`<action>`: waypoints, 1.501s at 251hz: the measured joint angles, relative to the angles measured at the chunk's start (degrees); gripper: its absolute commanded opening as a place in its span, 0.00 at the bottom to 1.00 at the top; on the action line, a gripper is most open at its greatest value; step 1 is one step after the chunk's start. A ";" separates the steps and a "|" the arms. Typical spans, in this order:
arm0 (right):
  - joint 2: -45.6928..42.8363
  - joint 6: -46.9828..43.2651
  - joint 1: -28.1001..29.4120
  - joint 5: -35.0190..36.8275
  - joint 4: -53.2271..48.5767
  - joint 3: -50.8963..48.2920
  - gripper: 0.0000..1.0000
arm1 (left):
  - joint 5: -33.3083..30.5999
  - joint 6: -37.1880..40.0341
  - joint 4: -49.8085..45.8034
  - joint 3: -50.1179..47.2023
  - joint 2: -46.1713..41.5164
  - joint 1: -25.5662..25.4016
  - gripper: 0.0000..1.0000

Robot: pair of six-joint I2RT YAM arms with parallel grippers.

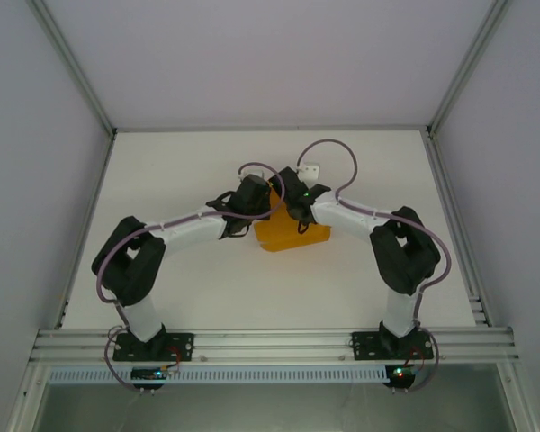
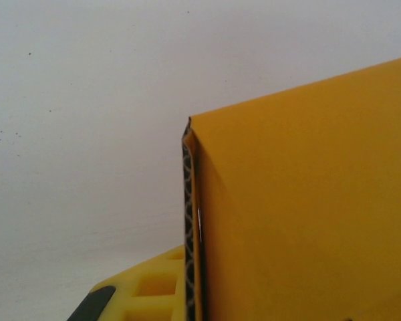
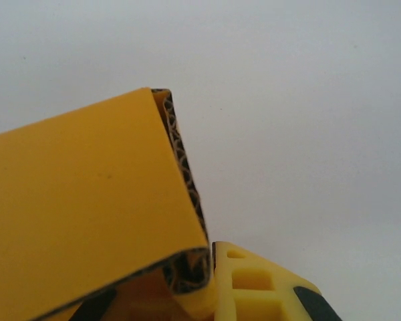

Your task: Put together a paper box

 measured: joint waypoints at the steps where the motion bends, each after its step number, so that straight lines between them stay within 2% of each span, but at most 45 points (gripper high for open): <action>1: -0.07 -0.20 -0.02 -0.04 0.17 -0.15 0.13 | -0.02 0.00 -0.02 0.00 0.02 0.00 0.00; 25: -3.15 -3.63 -0.96 -3.50 9.03 -6.97 0.15 | 0.13 0.02 -0.52 0.00 0.02 0.00 0.00; 53: -8.31 -7.37 -3.74 -10.86 21.57 -16.90 0.19 | 0.63 0.00 -1.27 0.00 0.04 -0.28 0.00; 79: -10.93 -9.49 -5.60 -14.99 28.59 -20.96 0.20 | 0.85 -0.31 -0.83 0.00 0.04 -0.37 0.00; 128: -11.13 -11.39 -6.47 -17.09 34.05 -21.81 0.24 | 0.87 -1.60 0.04 0.00 0.02 -0.13 0.00; 202: -10.36 -12.94 -8.26 -22.47 39.41 -23.56 0.22 | 1.07 -1.95 -0.07 0.00 0.02 0.17 0.00; 227: -10.27 -13.49 -9.16 -24.35 40.30 -23.56 0.28 | 1.29 -2.01 0.00 0.00 0.02 0.17 0.00; 259: -10.25 -14.21 -10.49 -27.36 41.33 -23.93 0.26 | 1.81 -2.51 0.00 0.07 0.02 0.15 0.00; 275: -10.25 -14.91 -11.06 -29.11 41.64 -24.30 0.11 | 1.92 -2.51 -0.04 0.07 0.02 0.15 0.00; 318: -10.27 -19.23 -12.13 -32.06 39.98 -24.57 0.03 | 1.95 -1.42 -0.94 0.22 0.02 0.11 0.00; 350: -10.27 -21.11 -11.91 -30.60 38.97 -24.46 0.00 | 2.84 -1.44 -1.95 0.76 0.11 0.11 0.00; 376: -10.25 -23.28 -10.34 -24.72 37.64 -23.19 0.00 | 3.45 -1.46 -2.97 2.23 0.28 0.11 0.00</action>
